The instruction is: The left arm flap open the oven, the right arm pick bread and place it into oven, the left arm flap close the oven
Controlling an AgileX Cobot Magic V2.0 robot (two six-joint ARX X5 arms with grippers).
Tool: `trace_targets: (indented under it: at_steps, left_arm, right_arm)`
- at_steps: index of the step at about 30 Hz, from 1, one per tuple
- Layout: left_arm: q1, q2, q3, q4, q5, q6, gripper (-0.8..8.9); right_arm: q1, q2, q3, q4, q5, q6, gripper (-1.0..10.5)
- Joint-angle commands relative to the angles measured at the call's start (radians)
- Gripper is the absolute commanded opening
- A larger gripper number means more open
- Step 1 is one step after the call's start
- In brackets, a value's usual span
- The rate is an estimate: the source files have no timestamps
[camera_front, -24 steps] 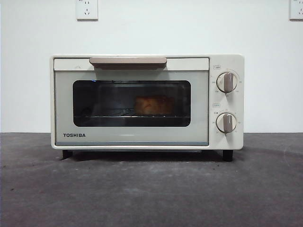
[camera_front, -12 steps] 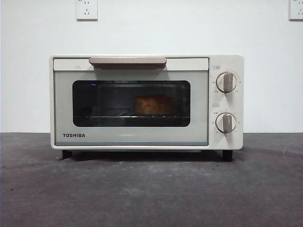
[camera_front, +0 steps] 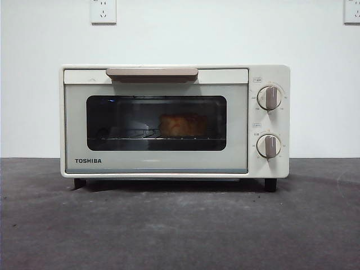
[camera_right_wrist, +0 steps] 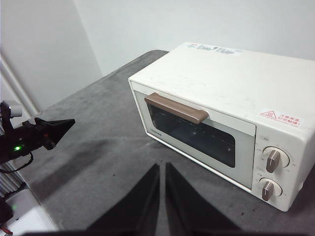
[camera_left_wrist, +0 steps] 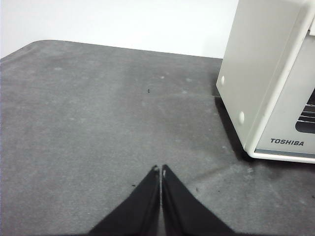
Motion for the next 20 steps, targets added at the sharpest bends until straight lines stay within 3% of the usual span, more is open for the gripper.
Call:
trace_targets:
  at_steps: [1,13,16,20]
  left_arm:
    - [0.0,-0.001,-0.02,-0.006,-0.005,0.001,0.12]
    - [0.0,-0.001,-0.02,-0.006,-0.005,0.001,0.12]
    - [0.0,-0.001,-0.02,-0.006,-0.005,0.001,0.12]
    - [0.0,-0.001,-0.02,-0.006,-0.005,0.001,0.12]
  right_arm:
    - [0.006,0.003,0.017,0.011,0.0,-0.011,0.2]
    - [0.0,-0.002,0.014,0.011,0.004,-0.011,0.2]
    - [-0.056,-0.012,0.005,0.017,0.0,-0.011,0.2]
    - [-0.225,-0.053,-0.106,0.141,-0.08,-0.013,0.2]
